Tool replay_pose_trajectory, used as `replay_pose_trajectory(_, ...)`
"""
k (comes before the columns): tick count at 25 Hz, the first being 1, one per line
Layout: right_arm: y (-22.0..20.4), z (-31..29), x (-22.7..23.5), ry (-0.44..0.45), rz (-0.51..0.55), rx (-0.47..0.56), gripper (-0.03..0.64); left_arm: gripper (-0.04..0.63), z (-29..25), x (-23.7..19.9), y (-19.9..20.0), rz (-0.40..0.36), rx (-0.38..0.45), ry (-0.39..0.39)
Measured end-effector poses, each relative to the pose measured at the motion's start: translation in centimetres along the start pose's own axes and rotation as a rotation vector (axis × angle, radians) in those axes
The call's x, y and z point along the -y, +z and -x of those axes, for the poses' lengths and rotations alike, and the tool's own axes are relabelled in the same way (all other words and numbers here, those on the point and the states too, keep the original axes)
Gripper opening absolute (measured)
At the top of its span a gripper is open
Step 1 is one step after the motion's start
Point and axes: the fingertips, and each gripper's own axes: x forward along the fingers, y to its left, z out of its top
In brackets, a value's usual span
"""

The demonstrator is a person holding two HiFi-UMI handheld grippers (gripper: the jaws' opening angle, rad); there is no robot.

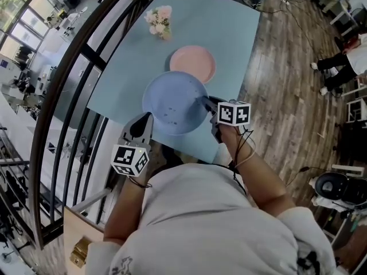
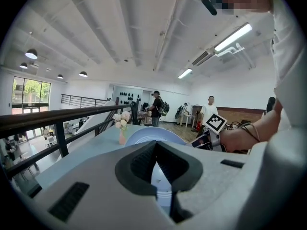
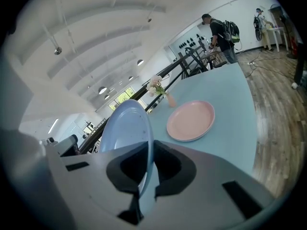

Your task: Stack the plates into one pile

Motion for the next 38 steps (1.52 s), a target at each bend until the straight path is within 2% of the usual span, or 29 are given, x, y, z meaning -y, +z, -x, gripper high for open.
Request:
replay_pose_trajectory(3,0.0,2.4,1.2,0.003,0.005,0.013,0.021,0.005,-0.1,2.6,0.5,0.022,0.023,-0.002)
replay_pose_trajectory(9,-1.0,6.9,3.5,0.004,0.011,0.007,0.021,0.005,-0.1,7.7,0.7,-0.001,0.032,-0.003)
replay_pose_trajectory(15,-1.1,9.7,4.6,0.029,-0.016,0.025,0.021,0.005,-0.7,10.6,0.6,-0.025,0.033,-0.013)
replay_pose_trajectory(20,-0.4,11.6,5.8,0.016,-0.027,0.050,0.023,0.005,-1.3,12.1,1.0,-0.038,0.036,-0.031)
replay_pose_trajectory(27,0.0,11.9,6.1,0.000,-0.044,0.067,0.023,0.005,-2.4,12.0,1.5,-0.049,0.036,-0.063)
replay_pose_trajectory(38,0.7,9.2,4.5,-0.039,-0.070,0.088,0.023,0.005,-2.4,8.0,1.6,-0.043,0.027,-0.103)
